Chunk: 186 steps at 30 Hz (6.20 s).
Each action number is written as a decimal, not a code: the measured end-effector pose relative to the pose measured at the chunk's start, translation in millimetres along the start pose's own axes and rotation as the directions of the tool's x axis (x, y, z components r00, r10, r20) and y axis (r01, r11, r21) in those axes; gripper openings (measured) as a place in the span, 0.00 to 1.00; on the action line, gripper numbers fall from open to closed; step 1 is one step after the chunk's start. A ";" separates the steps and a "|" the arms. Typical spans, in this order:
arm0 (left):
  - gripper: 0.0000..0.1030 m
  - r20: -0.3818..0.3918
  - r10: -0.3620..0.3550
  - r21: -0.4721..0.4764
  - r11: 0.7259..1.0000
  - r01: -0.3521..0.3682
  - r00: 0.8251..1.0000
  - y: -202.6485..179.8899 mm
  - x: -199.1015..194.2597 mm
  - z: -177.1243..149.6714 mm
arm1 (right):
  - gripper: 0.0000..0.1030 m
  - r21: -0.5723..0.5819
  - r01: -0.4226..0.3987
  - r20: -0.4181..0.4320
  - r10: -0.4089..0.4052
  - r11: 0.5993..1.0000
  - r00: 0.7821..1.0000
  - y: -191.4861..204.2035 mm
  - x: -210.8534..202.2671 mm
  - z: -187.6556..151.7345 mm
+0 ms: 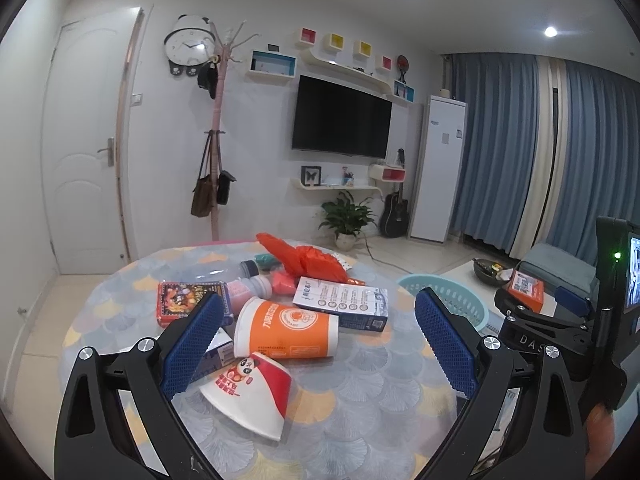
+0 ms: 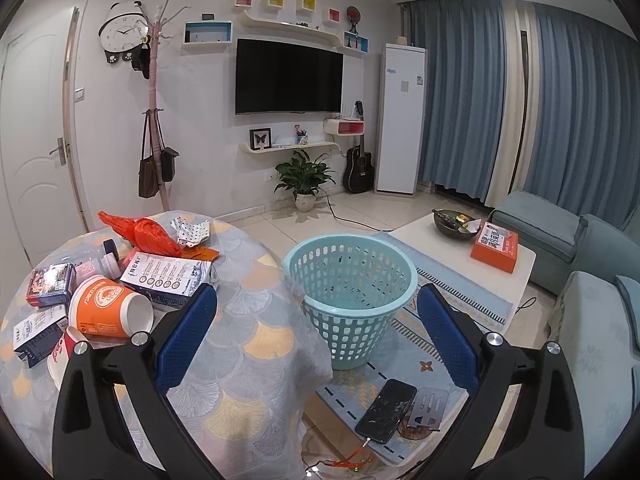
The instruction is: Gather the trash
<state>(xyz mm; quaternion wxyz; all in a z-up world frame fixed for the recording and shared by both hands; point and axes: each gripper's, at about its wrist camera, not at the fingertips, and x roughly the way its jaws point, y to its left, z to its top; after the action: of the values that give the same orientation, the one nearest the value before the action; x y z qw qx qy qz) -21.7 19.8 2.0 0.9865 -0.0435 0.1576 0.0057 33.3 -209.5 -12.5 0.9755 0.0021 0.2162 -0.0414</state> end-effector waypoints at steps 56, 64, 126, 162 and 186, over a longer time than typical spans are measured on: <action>0.91 -0.114 0.143 -0.057 0.987 -0.150 0.983 142.1 -3.0 9.6 | 0.44 -0.105 -0.223 -0.042 0.219 0.969 0.975 67.4 1.0 9.4; 0.90 -0.330 0.007 -0.049 0.999 -0.024 0.944 180.7 64.3 -25.9 | 0.45 -0.110 -0.398 -0.147 0.381 0.911 0.913 109.7 5.0 -10.1; 0.53 -0.330 -0.140 -0.031 0.990 0.138 0.934 98.5 39.7 -26.3 | 0.44 0.002 -0.514 -0.253 0.498 0.858 0.829 113.9 36.1 -11.5; 0.53 -0.419 -0.362 -0.040 0.923 0.382 0.833 -142.4 320.2 48.9 | 0.46 0.291 0.044 -0.330 0.057 0.956 0.942 -109.2 280.8 26.9; 0.67 -0.389 -0.393 -0.081 0.915 0.394 0.833 -137.9 285.3 56.0 | 0.63 0.339 0.052 -0.347 0.074 0.939 0.935 -120.2 259.8 25.8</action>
<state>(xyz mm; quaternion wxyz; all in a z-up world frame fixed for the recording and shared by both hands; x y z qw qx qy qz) 270.2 -113.4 -22.3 0.9138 -0.0742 0.3419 -0.2064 269.0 -350.7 -97.1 0.9052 0.1806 0.3781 -0.0716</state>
